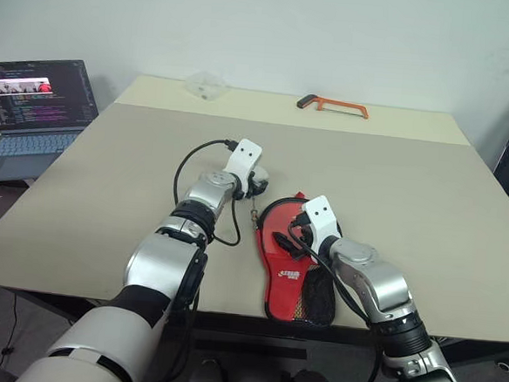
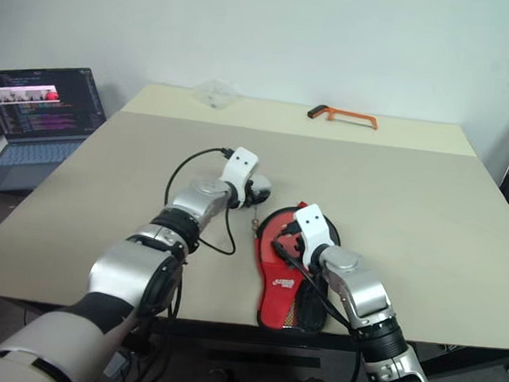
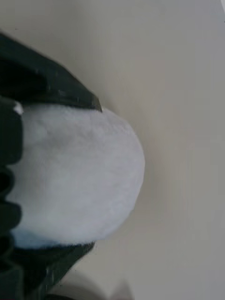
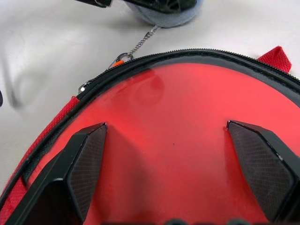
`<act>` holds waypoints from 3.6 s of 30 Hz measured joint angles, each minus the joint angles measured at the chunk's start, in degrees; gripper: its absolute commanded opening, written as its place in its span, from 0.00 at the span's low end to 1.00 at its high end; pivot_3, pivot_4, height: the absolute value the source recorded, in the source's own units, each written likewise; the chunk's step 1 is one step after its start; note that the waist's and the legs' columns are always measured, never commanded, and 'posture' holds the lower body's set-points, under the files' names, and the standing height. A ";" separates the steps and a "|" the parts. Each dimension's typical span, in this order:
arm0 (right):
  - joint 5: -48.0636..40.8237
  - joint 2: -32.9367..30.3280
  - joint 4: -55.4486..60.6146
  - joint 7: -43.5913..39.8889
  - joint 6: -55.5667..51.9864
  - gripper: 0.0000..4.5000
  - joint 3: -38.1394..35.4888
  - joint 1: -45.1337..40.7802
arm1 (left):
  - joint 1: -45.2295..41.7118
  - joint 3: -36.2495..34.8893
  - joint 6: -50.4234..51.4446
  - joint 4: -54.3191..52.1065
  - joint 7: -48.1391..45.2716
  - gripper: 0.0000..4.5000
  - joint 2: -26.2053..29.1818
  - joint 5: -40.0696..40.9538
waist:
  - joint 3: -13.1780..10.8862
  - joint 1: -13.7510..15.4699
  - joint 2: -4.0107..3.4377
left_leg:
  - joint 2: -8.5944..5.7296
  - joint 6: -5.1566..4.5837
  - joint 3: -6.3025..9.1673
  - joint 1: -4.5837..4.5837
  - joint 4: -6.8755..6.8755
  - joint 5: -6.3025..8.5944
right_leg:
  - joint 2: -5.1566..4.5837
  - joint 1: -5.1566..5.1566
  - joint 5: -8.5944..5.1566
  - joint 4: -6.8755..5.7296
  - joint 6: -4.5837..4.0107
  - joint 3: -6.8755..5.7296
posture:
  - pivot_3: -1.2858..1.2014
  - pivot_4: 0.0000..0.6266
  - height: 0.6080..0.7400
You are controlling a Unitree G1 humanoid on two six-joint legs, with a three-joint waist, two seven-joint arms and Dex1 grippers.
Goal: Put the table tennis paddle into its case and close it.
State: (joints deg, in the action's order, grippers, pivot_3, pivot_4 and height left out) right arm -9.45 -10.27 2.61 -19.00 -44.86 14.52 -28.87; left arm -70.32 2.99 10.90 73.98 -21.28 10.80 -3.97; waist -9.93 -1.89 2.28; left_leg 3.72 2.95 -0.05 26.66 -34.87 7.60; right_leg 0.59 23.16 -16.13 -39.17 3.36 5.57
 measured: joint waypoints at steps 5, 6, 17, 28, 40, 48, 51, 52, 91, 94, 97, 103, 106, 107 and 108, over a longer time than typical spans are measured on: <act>1.02 0.30 0.22 0.53 -2.37 1.00 0.04 -0.80 | -0.74 -0.44 -0.91 1.28 3.23 0.19 -1.24 -0.98 | 0.10 0.01 -0.01 | 0.00 0.00 0.00 -0.03 0.00 0.00 | 0.00 -0.02 0.01 0.00 0.03 0.00 | 0.52 0.24 1.00; 1.29 0.29 0.20 0.49 -2.75 1.00 0.04 -0.93 | -1.27 -0.94 -0.96 1.98 3.91 0.15 -1.54 -1.00 | 0.10 0.01 -0.01 | 0.00 0.00 0.00 -0.03 0.00 0.00 | 0.00 -0.02 0.01 0.00 0.07 0.00 | 0.52 0.24 1.00; 1.66 0.39 2.88 -0.52 -5.55 1.00 1.26 -0.76 | -4.52 5.85 -6.32 5.70 14.99 0.12 -4.54 -12.53 | 0.10 0.05 0.00 | -0.01 0.00 -0.02 -0.01 0.02 0.00 | 0.00 0.02 -0.07 0.06 0.22 0.04 | 0.52 0.24 1.00; 1.63 1.01 10.78 -0.40 -10.61 1.00 4.28 3.04 | -8.05 4.53 -10.05 6.33 27.08 0.12 -11.02 -16.37 | 0.10 -0.08 -0.01 | -0.01 0.01 -0.04 0.00 0.03 0.00 | 0.00 0.04 -0.09 0.07 0.25 0.07 | 0.52 0.24 1.00; 1.84 0.87 14.15 0.84 -12.54 1.00 4.84 4.56 | -8.82 4.66 -11.54 6.88 26.20 0.12 -17.00 -18.94 | 0.10 0.04 -0.01 | -0.02 0.02 -0.06 0.02 0.05 0.01 | -0.01 0.05 -0.09 0.12 0.26 0.07 | 0.52 0.24 1.00; 1.87 1.33 14.10 0.98 -12.71 1.00 4.89 4.60 | -8.79 6.62 -14.09 6.93 23.94 0.12 -17.36 -21.59 | 0.10 0.03 -0.01 | -0.03 0.02 -0.05 0.02 0.05 0.01 | -0.01 0.05 -0.09 0.12 0.26 0.07 | 0.52 0.24 1.00; 1.98 1.33 14.15 1.09 -12.78 1.00 4.92 4.70 | -8.79 9.00 -15.21 6.96 23.87 0.12 -17.89 -23.99 | 0.10 0.05 -0.01 | -0.03 0.02 -0.06 0.02 0.04 0.01 | -0.01 0.05 -0.09 0.12 0.26 0.08 | 0.52 0.24 1.00; 1.99 1.31 14.27 1.13 -12.80 1.00 4.90 4.86 | -8.79 9.26 -15.43 6.96 23.95 0.12 -17.98 -24.52 | 0.10 0.04 -0.02 | -0.03 0.02 -0.06 0.02 0.05 0.01 | -0.01 0.05 -0.09 0.12 0.26 0.08 | 0.52 0.24 1.00; 2.65 0.72 15.56 1.86 -12.79 1.00 5.25 9.37 | -7.72 24.58 -31.08 6.98 16.22 0.50 -18.15 -37.68 | 1.81 0.18 -0.41 | -0.14 0.54 -0.06 -1.28 0.12 0.39 | -0.21 -0.96 -0.70 0.28 -0.24 0.01 | 0.52 0.24 1.00; 2.80 0.71 15.11 1.45 -12.37 1.00 5.25 9.32 | -7.40 23.73 -31.00 6.89 15.09 0.77 -18.09 -36.65 | 1.95 0.14 -0.41 | -0.14 0.54 -0.07 -1.32 0.14 0.39 | -0.21 -0.99 -0.71 0.27 -0.24 0.02 | 0.52 0.24 1.00; 3.03 0.70 14.66 0.88 -11.92 1.00 5.26 9.12 | -7.14 22.93 -30.99 6.89 14.01 0.99 -17.96 -35.43 | 1.95 0.05 -0.41 | -0.14 0.54 -0.07 -1.34 0.14 0.39 | -0.21 -0.99 -0.70 0.26 -0.24 0.03 | 0.52 0.24 1.00; 3.23 0.27 13.22 -0.71 -11.68 1.00 5.28 7.72 | -5.50 19.47 -31.06 6.25 4.05 0.99 -17.21 -30.97 | 1.94 -0.25 -0.40 | -0.13 0.54 -0.07 -1.41 0.15 0.39 | -0.21 -1.00 -0.70 0.23 -0.25 0.03 | 0.52 0.24 1.00; 3.23 -0.05 12.03 -1.64 -11.37 1.00 5.31 6.74 | -4.12 18.99 -33.10 4.90 -4.31 0.99 -16.10 -29.27 | 1.94 -0.57 -0.40 | -0.13 0.55 -0.07 -1.58 0.21 0.39 | -0.21 -1.13 -0.70 0.23 -0.25 0.06 | 0.52 0.24 1.00; 3.26 -0.22 11.58 -2.10 -11.12 1.00 5.79 6.23 | -3.53 18.42 -34.02 4.51 -6.89 0.99 -15.48 -28.09 | 1.92 -0.80 -0.38 | -0.13 0.55 -0.07 -1.62 0.24 0.39 | -0.22 -1.14 -0.69 0.23 -0.26 0.06 | 0.52 0.24 1.00; 3.26 -0.46 11.15 -2.39 -10.89 1.00 6.17 5.76 | -3.14 17.73 -34.73 4.34 -9.13 0.99 -14.97 -27.00 | 1.89 -1.10 -0.35 | -0.12 0.55 -0.07 -1.62 0.30 0.39 | -0.22 -1.12 -0.68 0.23 -0.29 0.07 | 0.52 0.24 1.00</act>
State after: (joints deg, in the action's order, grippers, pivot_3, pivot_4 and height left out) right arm -6.20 -10.73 13.76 -21.40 -55.75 20.69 -23.11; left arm -73.45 20.72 -23.83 78.32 -30.41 -4.16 -30.98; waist -8.03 -2.99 1.93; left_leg 3.60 3.50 -0.12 25.03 -34.57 8.00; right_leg 0.37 22.04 -16.81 -38.93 3.07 5.64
